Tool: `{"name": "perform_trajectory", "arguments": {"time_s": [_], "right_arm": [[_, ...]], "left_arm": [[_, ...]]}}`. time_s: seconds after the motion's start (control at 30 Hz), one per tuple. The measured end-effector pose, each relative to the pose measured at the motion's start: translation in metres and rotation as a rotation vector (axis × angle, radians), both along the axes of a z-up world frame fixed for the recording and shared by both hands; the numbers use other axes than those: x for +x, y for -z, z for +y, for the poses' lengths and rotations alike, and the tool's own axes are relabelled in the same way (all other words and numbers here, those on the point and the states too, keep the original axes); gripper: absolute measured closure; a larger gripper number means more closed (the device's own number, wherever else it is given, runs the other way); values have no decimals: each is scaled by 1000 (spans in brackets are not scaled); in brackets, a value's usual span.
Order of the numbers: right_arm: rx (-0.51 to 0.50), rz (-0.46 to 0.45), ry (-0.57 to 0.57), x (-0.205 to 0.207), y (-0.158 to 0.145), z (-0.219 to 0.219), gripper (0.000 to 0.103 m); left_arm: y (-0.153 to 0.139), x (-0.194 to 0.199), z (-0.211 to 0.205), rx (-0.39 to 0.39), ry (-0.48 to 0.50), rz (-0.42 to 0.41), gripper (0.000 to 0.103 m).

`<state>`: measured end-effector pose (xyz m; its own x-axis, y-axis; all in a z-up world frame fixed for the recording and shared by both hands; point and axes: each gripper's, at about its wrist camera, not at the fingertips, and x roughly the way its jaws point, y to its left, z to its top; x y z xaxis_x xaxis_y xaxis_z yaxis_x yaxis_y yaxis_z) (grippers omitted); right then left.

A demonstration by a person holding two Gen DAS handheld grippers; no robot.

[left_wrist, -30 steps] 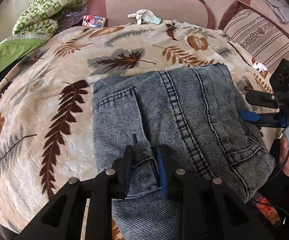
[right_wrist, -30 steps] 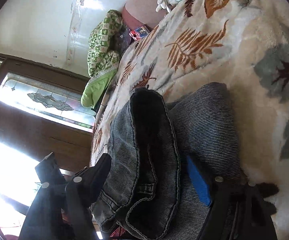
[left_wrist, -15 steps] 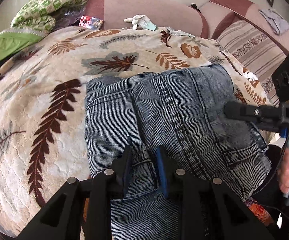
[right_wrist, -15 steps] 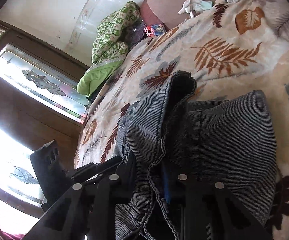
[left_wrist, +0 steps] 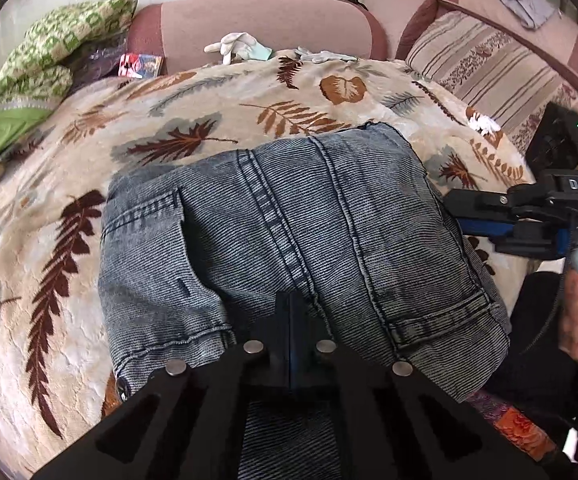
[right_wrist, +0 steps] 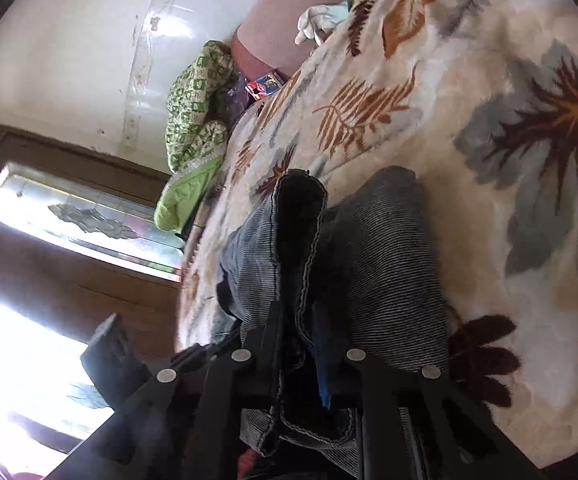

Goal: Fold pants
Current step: 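Fold the waistband over toward the leg hems with the left gripper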

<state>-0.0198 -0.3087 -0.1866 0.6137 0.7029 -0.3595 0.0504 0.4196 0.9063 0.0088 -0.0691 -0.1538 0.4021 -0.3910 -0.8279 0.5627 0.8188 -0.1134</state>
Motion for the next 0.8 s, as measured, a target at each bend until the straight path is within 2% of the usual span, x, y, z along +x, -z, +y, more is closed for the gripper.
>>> {"name": "perform_trajectory", "arguments": {"time_s": [0.03,0.07,0.1,0.13,0.3,0.4,0.43,0.47,0.5,0.57,0.67,0.8], "right_arm": [[37,8,5,3,5,-2,72],[45,13,6,6,8,-2,42],[37,16,12,8,9,-2,28],[39,1,22,10,9,-1,24],[63,-17,-37,20,11,10,24],[25,-61,-73,24,3,27,24],[5,-88,-95,25,-2,36,36],[-8,-96,-127,28,-7,46,69],[-40,-81,-141,30,-11,56,78],[-61,-85,-137,31,-22,70,84],[-36,-147,-141,26,-48,79,90],[36,-214,-174,16,-75,78,90]], "left_arm": [[0,2,3,-16,-4,17,103],[0,2,5,-31,-8,29,103],[-1,3,7,-42,-9,38,103],[0,3,9,-46,-8,40,103],[0,3,12,-66,-6,46,103],[-1,3,18,-87,-7,57,103],[-1,3,21,-93,-8,61,103],[-2,3,23,-94,-13,60,103],[-3,2,26,-94,-19,61,103],[-6,2,32,-108,-25,65,103],[-19,-2,33,-114,-20,40,103],[-43,-14,7,-97,29,-32,103]]}}
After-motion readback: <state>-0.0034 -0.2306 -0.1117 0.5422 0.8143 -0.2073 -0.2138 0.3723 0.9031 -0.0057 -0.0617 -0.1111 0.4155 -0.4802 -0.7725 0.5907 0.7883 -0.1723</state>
